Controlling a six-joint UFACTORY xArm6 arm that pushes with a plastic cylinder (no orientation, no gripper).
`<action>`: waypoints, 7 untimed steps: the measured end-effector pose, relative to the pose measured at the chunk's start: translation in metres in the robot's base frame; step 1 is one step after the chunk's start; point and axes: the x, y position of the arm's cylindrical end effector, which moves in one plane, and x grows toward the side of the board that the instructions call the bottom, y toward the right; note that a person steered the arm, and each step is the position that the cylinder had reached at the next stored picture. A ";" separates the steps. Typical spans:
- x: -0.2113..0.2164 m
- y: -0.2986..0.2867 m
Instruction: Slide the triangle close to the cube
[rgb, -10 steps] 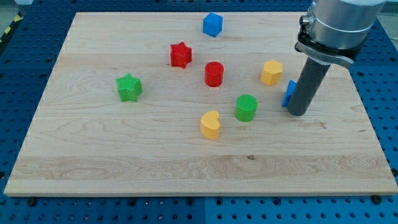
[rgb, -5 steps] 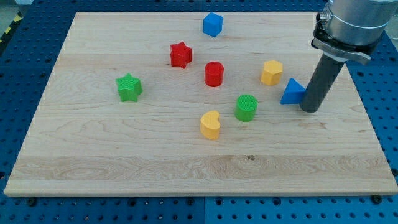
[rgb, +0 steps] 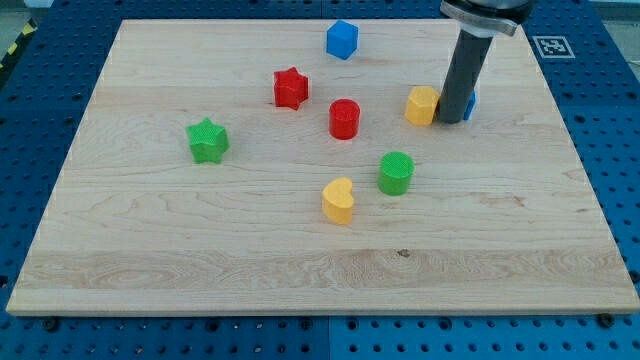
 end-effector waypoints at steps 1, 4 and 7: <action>-0.005 0.000; -0.001 0.051; -0.033 0.040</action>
